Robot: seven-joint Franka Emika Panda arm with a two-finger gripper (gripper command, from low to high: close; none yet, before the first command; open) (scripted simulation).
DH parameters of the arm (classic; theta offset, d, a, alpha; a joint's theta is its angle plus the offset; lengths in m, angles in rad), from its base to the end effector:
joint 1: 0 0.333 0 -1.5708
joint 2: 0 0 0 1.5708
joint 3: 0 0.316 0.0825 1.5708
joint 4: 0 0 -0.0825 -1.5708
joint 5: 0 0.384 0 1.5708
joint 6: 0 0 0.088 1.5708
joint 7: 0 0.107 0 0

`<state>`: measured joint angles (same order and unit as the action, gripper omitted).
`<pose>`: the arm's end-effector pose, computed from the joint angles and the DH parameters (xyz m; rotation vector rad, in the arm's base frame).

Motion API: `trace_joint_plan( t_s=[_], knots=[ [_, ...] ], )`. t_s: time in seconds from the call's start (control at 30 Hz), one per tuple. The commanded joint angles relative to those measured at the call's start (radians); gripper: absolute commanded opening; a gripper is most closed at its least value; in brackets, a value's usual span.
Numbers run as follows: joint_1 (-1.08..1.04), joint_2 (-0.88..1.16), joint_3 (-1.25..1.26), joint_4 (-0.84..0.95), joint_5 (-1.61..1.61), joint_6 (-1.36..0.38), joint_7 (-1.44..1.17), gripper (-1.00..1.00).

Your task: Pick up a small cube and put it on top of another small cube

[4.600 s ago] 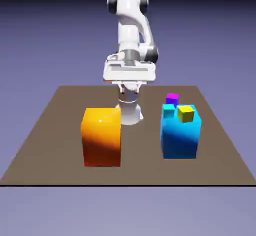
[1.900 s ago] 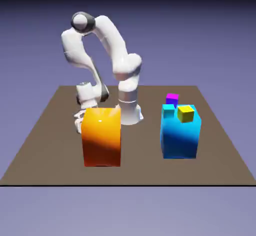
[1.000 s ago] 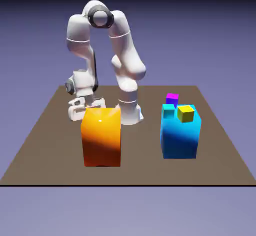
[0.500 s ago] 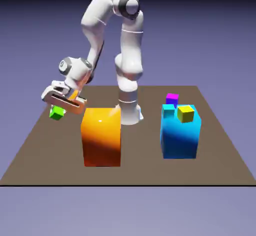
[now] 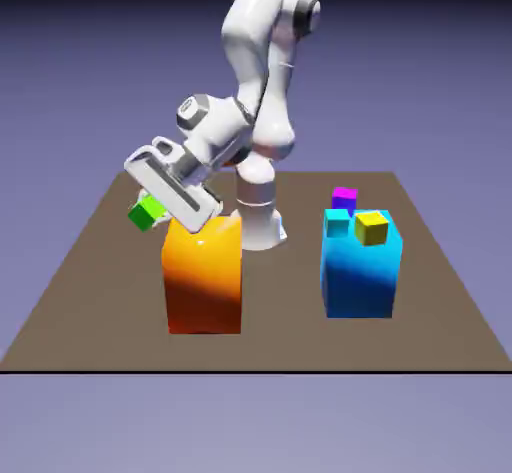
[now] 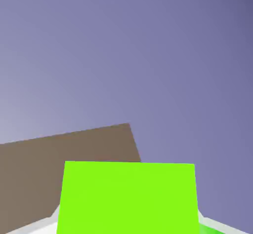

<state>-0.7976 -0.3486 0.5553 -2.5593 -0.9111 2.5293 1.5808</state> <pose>0.4343 -0.0998 0.3935 2.1366 -1.3280 0.8265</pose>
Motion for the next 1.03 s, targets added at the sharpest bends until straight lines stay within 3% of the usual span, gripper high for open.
trace_joint_plan(
  t_s=[0.0, 0.67, 0.9, 0.93, 1.0],
  knots=[
    [0.028, -0.010, 0.016, 0.007, 0.042, -0.022, 0.029, -1.00],
    [0.580, -0.215, 0.330, 0.140, 0.912, -0.440, 0.589, -1.00],
    [0.482, -0.137, 0.461, 0.050, 0.877, -0.219, 0.641, -1.00],
    [0.482, -0.137, 0.461, 0.050, 0.877, -0.218, 0.641, 1.00],
    [0.504, -0.158, 0.439, 0.073, 0.889, -0.262, 0.627, 1.00]
  ],
)
